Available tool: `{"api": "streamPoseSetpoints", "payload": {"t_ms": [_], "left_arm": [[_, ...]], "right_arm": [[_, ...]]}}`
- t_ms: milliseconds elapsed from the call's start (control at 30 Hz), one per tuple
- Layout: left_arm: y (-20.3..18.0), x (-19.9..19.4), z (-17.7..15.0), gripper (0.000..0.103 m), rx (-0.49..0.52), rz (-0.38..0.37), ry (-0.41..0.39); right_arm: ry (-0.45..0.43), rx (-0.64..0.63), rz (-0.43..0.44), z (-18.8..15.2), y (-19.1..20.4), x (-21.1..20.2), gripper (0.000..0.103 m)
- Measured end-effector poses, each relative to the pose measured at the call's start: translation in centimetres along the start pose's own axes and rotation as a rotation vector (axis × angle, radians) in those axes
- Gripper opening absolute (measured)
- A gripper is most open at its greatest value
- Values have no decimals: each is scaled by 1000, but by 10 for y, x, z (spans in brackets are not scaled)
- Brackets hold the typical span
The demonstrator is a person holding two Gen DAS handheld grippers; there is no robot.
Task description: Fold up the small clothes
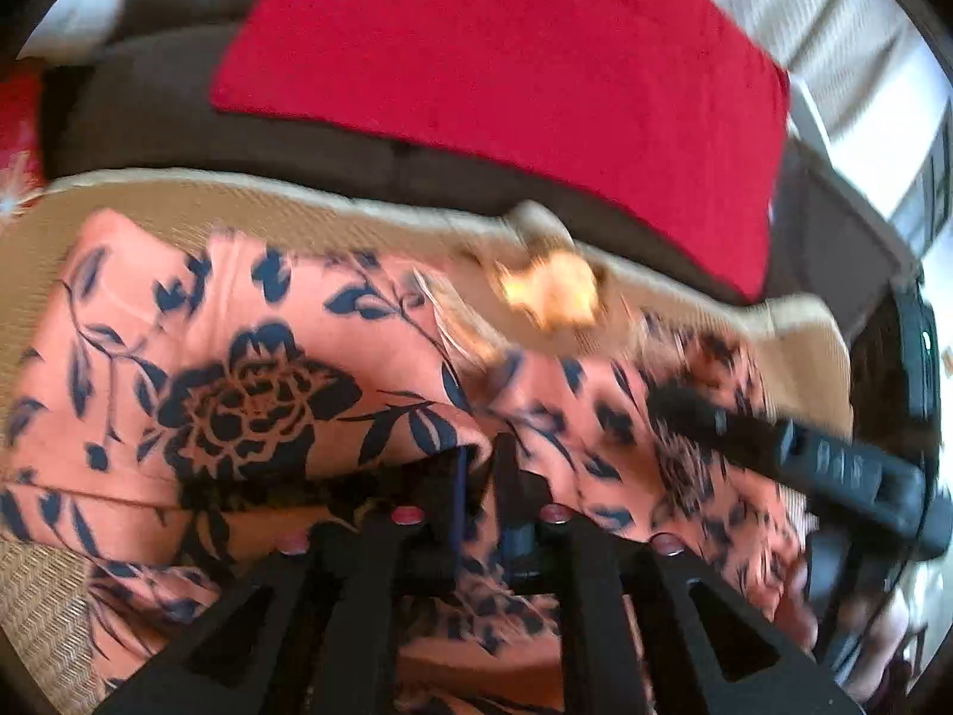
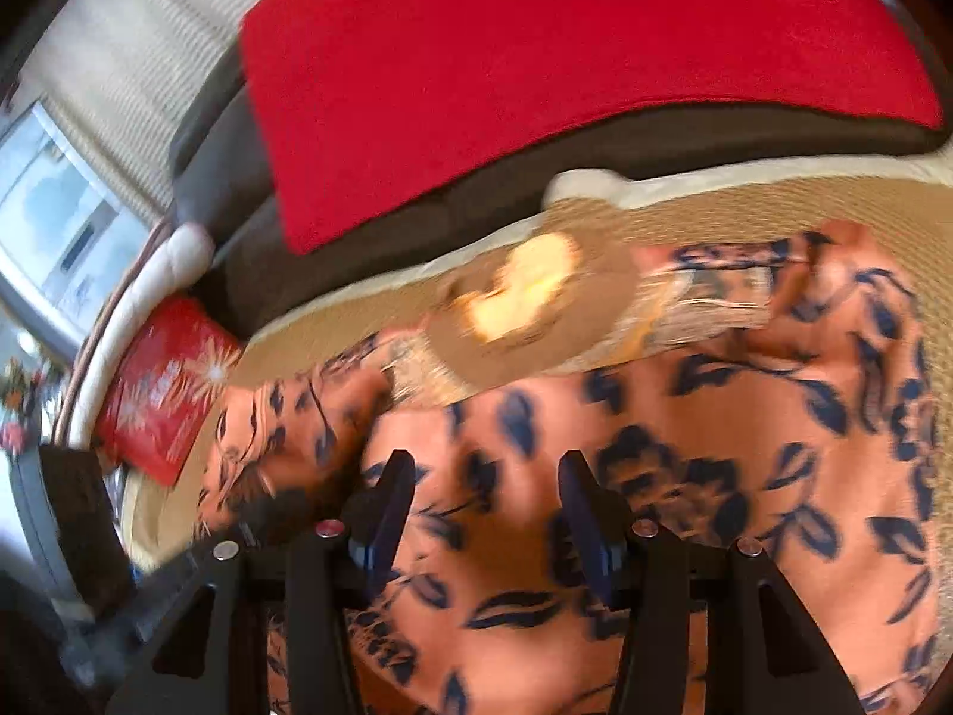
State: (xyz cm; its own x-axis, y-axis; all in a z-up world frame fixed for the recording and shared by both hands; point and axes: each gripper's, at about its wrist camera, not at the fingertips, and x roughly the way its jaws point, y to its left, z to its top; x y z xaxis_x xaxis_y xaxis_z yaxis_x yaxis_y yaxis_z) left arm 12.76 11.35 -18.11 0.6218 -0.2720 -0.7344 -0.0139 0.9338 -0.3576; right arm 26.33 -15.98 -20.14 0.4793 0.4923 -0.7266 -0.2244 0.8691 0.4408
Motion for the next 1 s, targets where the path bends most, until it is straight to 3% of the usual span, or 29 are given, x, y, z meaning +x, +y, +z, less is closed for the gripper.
{"api": "streamPoseSetpoints", "payload": {"t_ms": [67, 133, 233, 333, 467, 600, 733, 867, 1000], "left_arm": [[5, -11, 3, 37, -12, -21, -35], [20, -36, 14, 62, -46, -22, -121], [47, -72, 21, 70, -78, 77, -249], [78, -85, 24, 70, -158, 176, -292], [125, -78, 18, 70, -321, 225, -215], [154, -73, 13, 70, -424, 319, -163], [171, -69, 8, 70, -471, 356, -129], [173, -57, 4, 70, -471, 355, -62], [165, -53, 6, 70, -442, 360, -53]], "right_arm": [[9, 55, 13, 4, -13, -1, 60], [2, 92, 63, 7, -19, -5, 60], [-38, 90, 133, 11, -14, -14, 64], [-50, 42, 193, 10, 4, -16, 67], [-25, -49, 230, 1, 39, -7, 68], [11, -203, 200, -15, 80, 5, 69], [44, -384, 138, -36, 122, 22, 69], [50, -552, -26, -55, 150, 44, 69], [56, -619, -112, -63, 161, 63, 69]]}}
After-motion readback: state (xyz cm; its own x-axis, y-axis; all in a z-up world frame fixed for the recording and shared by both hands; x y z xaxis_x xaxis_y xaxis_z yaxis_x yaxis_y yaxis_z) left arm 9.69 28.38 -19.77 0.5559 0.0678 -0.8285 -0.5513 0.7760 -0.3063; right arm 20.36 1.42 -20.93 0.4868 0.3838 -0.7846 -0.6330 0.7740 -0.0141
